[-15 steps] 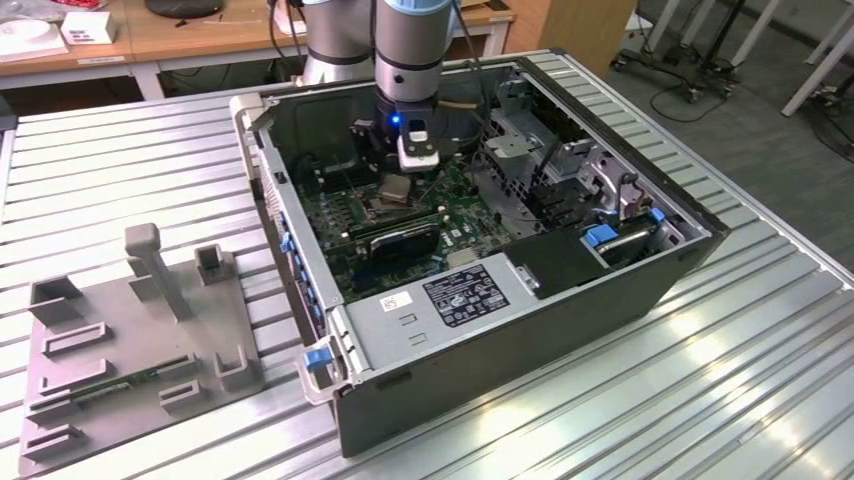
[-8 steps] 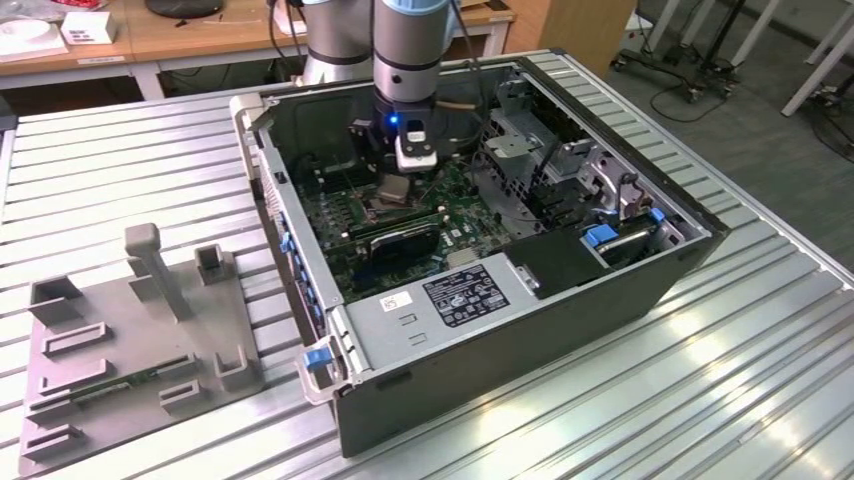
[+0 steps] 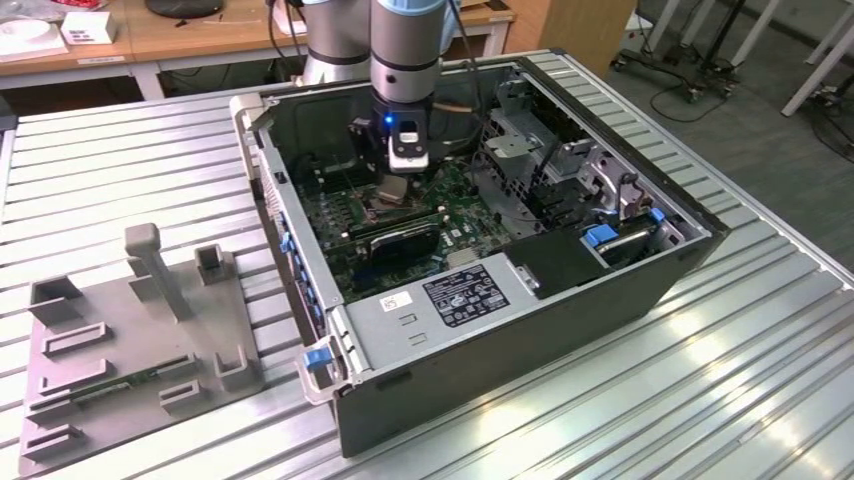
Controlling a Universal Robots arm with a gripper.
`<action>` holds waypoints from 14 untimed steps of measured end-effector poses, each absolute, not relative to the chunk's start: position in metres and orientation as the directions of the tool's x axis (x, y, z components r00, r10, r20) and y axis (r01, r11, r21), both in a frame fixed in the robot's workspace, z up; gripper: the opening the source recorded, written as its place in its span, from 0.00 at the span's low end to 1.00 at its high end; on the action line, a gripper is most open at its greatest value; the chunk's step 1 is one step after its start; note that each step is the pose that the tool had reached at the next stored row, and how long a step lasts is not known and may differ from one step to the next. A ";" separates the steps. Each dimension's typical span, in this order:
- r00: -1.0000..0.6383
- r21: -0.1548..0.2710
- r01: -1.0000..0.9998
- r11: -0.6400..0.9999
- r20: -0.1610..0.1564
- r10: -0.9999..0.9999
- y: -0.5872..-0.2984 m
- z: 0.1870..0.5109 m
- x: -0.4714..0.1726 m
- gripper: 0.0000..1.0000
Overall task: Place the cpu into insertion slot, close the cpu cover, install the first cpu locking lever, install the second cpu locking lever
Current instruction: 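Place the cpu into insertion slot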
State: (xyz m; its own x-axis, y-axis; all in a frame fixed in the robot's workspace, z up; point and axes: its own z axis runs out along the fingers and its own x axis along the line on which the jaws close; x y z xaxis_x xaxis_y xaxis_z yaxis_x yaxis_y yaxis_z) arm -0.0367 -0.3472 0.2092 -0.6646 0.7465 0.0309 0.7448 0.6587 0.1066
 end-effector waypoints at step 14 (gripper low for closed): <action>-0.467 0.107 0.881 0.461 0.031 0.884 -0.347 0.209 -0.037 0.54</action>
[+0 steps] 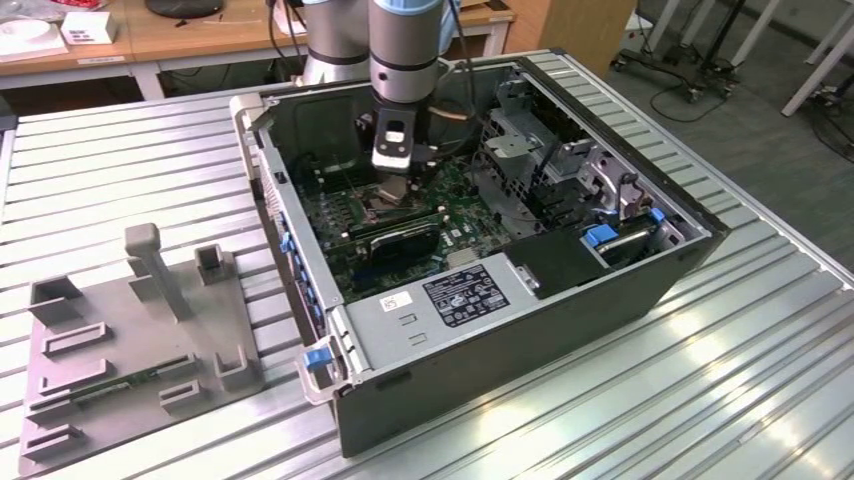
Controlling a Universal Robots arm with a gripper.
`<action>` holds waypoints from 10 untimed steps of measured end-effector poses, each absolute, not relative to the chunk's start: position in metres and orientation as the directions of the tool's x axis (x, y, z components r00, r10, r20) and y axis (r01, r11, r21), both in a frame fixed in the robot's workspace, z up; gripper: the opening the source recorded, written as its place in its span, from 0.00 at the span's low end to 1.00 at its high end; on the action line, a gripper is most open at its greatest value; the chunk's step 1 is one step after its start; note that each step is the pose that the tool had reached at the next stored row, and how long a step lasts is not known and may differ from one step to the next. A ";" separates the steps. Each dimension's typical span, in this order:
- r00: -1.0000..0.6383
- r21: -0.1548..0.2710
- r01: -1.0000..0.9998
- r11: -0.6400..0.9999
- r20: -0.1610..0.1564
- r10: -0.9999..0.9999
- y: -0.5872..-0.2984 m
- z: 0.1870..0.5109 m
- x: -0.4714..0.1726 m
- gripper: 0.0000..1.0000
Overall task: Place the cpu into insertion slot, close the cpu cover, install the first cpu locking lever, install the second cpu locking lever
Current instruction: 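Place the cpu into insertion slot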
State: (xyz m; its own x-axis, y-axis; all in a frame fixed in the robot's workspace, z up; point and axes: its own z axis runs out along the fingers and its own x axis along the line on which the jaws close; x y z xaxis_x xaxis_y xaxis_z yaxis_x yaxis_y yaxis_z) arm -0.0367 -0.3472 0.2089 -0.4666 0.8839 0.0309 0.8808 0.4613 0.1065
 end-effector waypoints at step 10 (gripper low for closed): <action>-0.309 0.107 0.946 0.305 0.031 0.950 -0.347 0.209 -0.037 0.54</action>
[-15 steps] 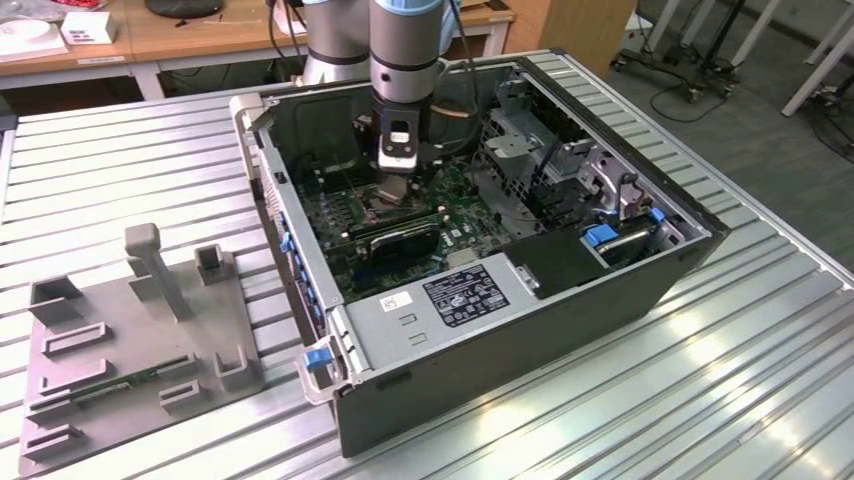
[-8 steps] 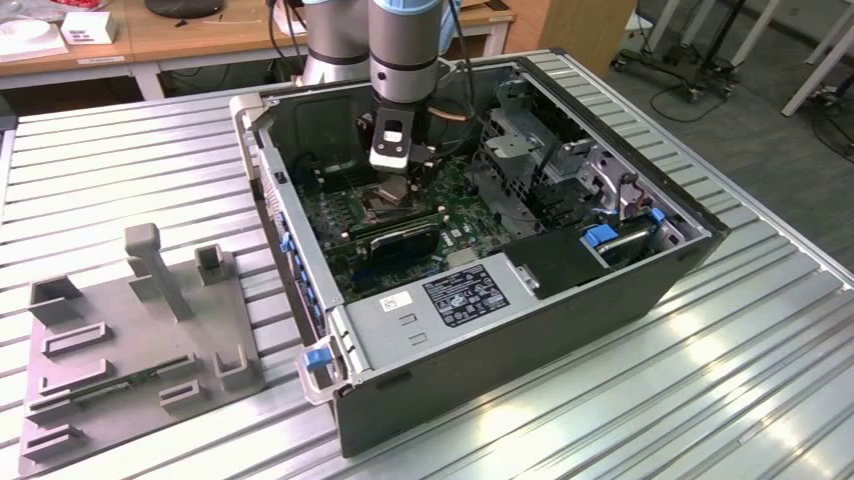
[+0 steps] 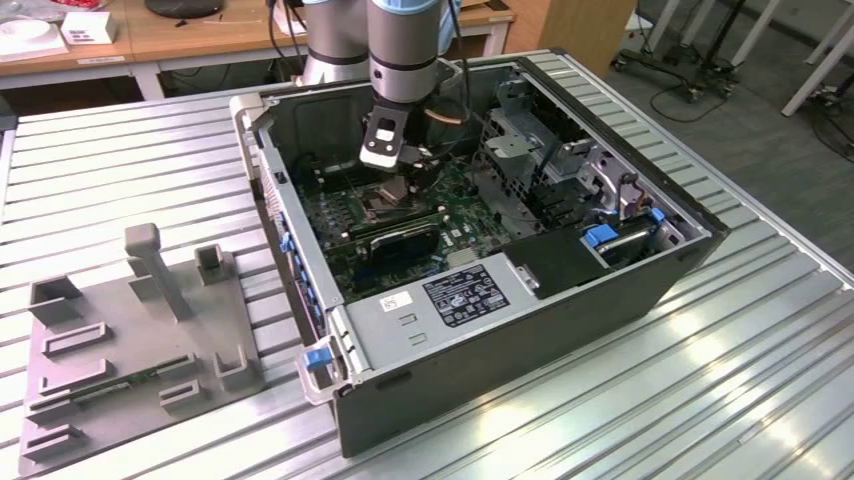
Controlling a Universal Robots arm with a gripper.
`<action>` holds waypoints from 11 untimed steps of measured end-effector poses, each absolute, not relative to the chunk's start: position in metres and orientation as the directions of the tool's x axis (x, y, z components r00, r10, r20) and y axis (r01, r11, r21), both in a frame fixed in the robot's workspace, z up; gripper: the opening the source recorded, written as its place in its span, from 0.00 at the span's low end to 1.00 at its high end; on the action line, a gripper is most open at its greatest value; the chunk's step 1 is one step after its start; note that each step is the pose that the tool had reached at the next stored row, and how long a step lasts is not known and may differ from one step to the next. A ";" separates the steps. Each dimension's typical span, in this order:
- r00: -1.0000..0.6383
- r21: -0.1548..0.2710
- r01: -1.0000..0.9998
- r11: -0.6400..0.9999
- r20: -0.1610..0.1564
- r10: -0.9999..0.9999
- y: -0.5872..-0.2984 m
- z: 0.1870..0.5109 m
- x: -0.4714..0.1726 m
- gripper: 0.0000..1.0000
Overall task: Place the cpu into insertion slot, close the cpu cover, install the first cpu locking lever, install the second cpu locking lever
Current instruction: 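Place the cpu into insertion slot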
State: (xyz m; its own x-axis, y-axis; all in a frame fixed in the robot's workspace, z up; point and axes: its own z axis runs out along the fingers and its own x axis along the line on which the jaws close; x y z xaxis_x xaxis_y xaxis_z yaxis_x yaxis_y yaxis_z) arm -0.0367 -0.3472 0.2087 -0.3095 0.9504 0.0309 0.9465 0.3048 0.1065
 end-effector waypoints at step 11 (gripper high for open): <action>-0.137 0.106 0.985 0.133 0.031 0.990 -0.347 0.208 -0.037 0.54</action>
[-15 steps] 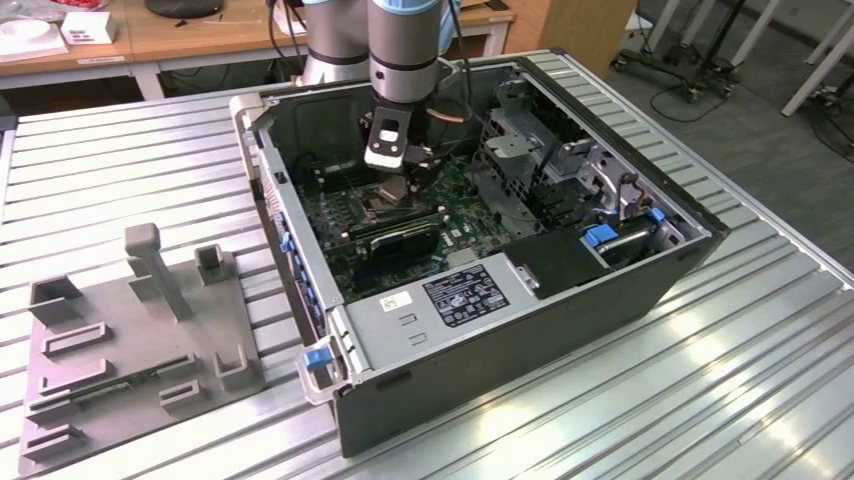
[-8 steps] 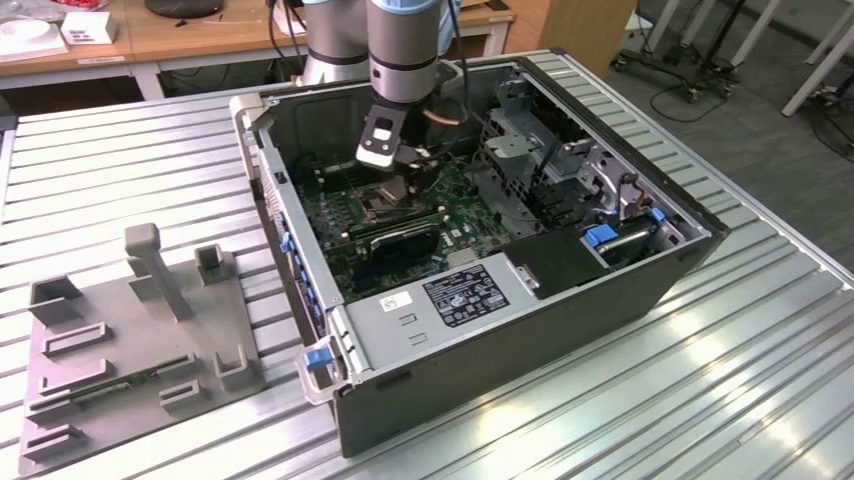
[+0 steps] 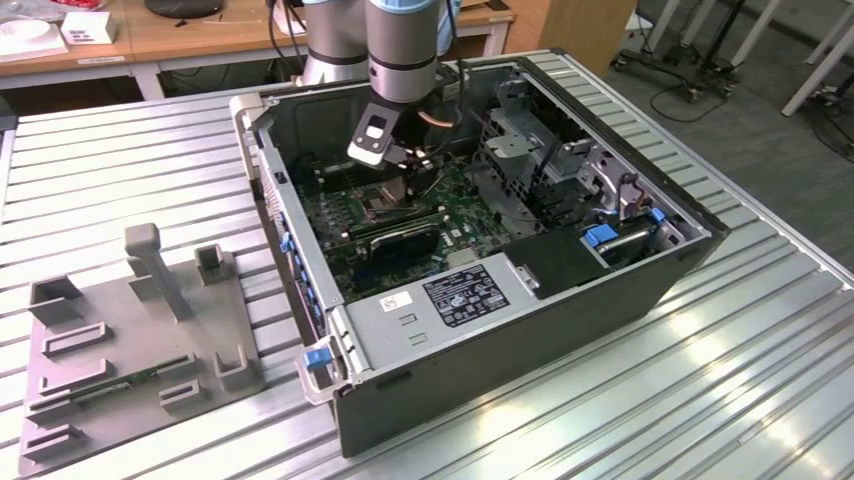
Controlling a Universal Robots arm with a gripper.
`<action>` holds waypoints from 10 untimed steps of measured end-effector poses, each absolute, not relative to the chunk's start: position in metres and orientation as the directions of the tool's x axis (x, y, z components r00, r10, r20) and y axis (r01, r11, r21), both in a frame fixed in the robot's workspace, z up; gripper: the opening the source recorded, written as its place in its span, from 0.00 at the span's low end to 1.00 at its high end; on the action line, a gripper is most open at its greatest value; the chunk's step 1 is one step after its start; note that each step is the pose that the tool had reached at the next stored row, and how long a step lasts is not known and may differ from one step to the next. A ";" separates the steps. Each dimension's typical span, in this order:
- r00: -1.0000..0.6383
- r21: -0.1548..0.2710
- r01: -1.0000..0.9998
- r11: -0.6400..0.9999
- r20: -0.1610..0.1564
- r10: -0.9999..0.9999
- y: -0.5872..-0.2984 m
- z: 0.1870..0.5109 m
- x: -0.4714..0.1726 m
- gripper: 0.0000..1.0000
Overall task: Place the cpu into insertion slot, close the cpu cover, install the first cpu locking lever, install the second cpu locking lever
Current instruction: 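Place the cpu into insertion slot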
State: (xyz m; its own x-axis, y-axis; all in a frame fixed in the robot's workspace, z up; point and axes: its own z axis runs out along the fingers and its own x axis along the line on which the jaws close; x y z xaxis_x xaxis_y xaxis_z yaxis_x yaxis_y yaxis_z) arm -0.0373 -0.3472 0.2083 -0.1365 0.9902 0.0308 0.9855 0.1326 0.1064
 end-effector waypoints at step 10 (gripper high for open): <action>-0.134 0.107 0.986 0.130 0.031 0.991 -0.345 0.208 -0.044 0.54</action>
